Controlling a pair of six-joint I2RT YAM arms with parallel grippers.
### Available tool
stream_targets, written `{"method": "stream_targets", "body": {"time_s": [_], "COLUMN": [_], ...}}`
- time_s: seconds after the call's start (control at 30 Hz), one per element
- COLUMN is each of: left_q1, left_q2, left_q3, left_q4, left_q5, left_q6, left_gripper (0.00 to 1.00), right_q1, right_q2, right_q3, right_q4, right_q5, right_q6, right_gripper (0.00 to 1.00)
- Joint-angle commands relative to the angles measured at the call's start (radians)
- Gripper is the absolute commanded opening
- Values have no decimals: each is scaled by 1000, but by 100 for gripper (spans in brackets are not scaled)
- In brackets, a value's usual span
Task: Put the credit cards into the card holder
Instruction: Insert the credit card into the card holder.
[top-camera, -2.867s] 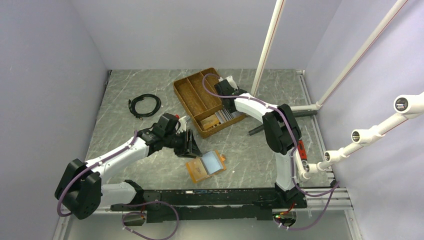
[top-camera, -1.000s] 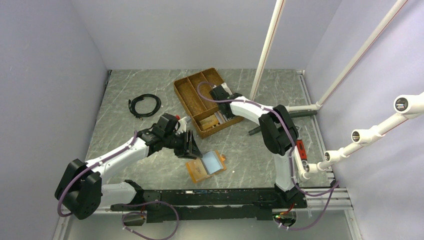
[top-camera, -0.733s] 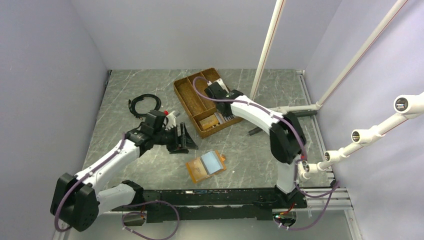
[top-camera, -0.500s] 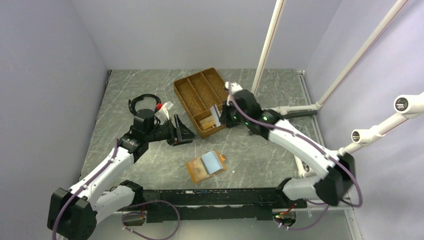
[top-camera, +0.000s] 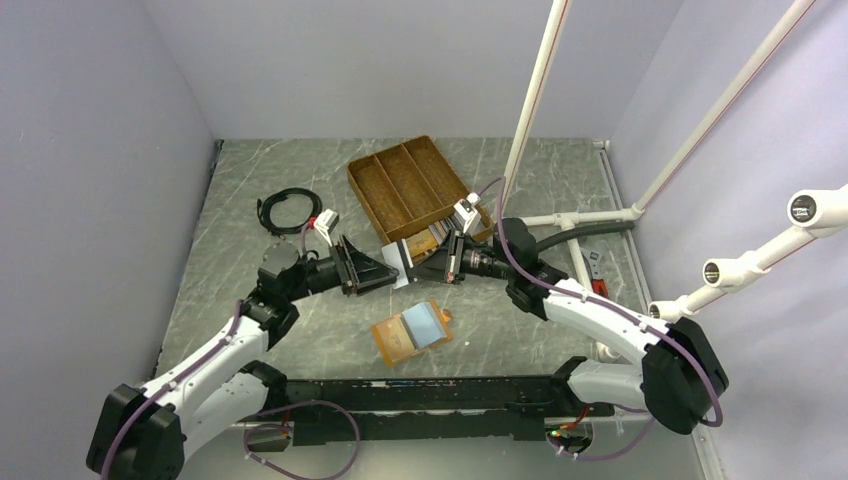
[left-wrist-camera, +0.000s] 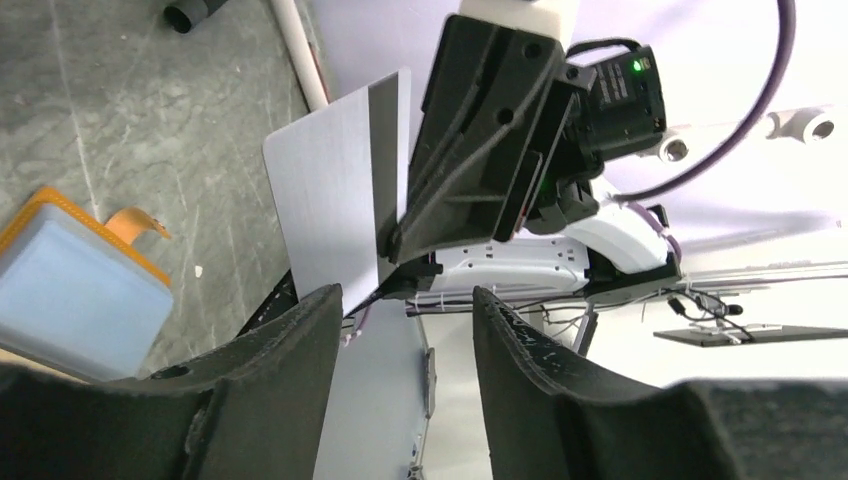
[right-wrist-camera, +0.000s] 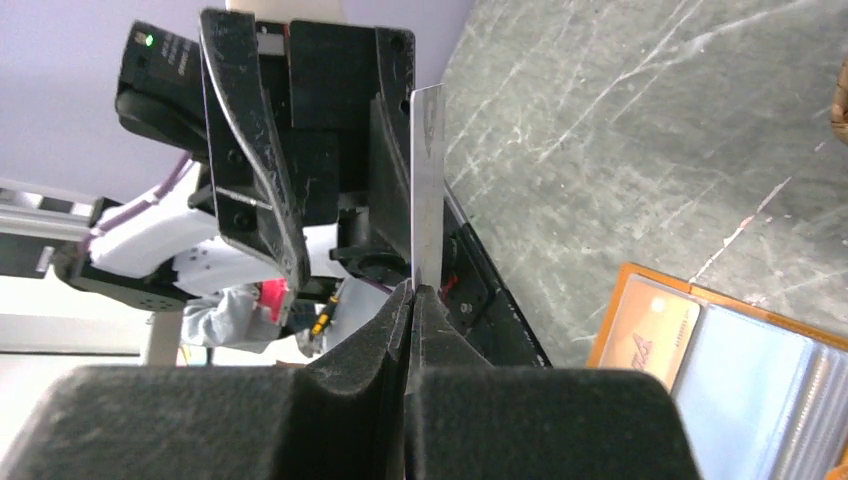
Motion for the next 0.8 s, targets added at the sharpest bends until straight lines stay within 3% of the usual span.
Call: {"method": "stream_targets", "body": {"time_s": [0.0, 0.1, 0.2, 0.37, 0.43, 0.53, 0.67, 0.77], "left_q1": [-38, -40, -41, -41, -40, -41, -44, -46], "left_q2": [-51, -65, -88, -196, -205, -133, -25, -27], "left_q3": [9, 12, 23, 140, 143, 74, -7, -13], "left_q4": [2, -25, -94, -547, -526, -234, 194, 168], "left_q5": [-60, -69, -85, -256, -245, -112, -9, -24], "left_q6": [-3, 4, 21, 158, 172, 76, -62, -55], "left_gripper": [59, 56, 64, 74, 75, 74, 43, 20], "right_q1": [-2, -2, -3, -3, -3, 1, 3, 3], "right_q2": [-23, -19, -46, -84, -80, -59, -42, -36], "right_q3": [-9, -12, 0, 15, 4, -7, -33, -60], "right_q4": [228, 235, 146, 77, 110, 184, 224, 249], "right_q5": [-71, -88, -62, -78, -105, -143, -119, -93], "right_q6": [105, 115, 59, 16, 31, 65, 93, 122], "right_gripper": [0, 0, 0, 0, 0, 0, 0, 0]}}
